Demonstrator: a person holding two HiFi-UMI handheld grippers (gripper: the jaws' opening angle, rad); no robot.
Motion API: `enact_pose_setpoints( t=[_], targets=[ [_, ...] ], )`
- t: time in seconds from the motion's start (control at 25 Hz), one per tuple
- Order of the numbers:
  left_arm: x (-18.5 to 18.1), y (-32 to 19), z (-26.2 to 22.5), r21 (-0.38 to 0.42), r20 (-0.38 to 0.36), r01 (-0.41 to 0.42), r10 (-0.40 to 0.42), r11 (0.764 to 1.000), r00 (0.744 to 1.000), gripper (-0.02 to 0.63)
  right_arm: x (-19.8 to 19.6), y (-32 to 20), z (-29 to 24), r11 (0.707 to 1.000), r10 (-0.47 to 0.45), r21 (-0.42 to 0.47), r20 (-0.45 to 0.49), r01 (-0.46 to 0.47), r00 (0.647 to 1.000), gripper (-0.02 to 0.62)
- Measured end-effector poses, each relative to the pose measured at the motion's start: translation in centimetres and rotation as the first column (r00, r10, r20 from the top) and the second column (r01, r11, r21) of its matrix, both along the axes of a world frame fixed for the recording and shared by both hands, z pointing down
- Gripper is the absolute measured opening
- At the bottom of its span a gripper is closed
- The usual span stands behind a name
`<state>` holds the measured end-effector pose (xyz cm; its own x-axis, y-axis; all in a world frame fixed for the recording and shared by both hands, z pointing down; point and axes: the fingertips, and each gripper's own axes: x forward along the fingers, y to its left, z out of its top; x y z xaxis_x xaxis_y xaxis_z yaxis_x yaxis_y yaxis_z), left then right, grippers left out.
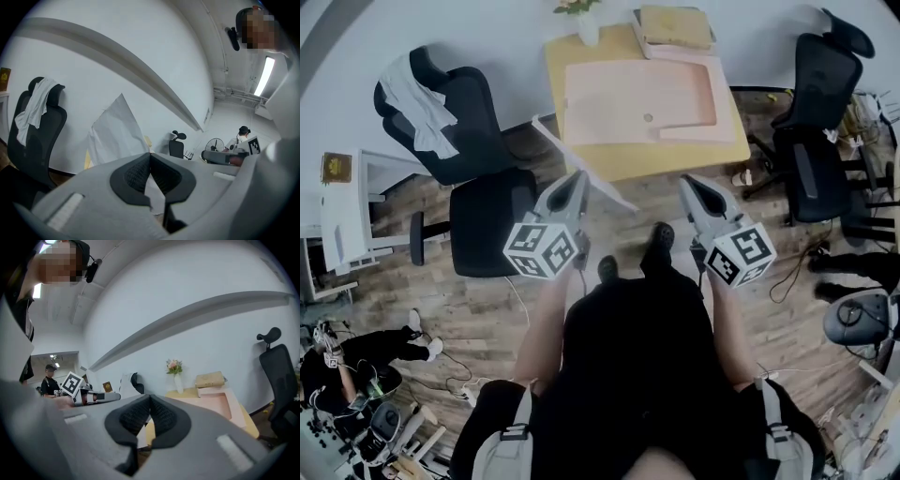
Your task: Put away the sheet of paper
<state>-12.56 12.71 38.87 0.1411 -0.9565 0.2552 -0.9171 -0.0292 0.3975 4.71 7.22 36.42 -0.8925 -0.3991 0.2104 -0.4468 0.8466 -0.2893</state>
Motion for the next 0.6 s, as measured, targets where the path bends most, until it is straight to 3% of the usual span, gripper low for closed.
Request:
enact_pose_setpoints(
  t=[0.6],
  targets=[
    [6.1,-10.0,-0.4,-0.014,0.022,0.048,-0.048,0.999,0.999,0.009,4.4,-10.3,0.0,0.996,-0.090,-0.017,0.033,0.091,0.995,0.002]
  ],
)
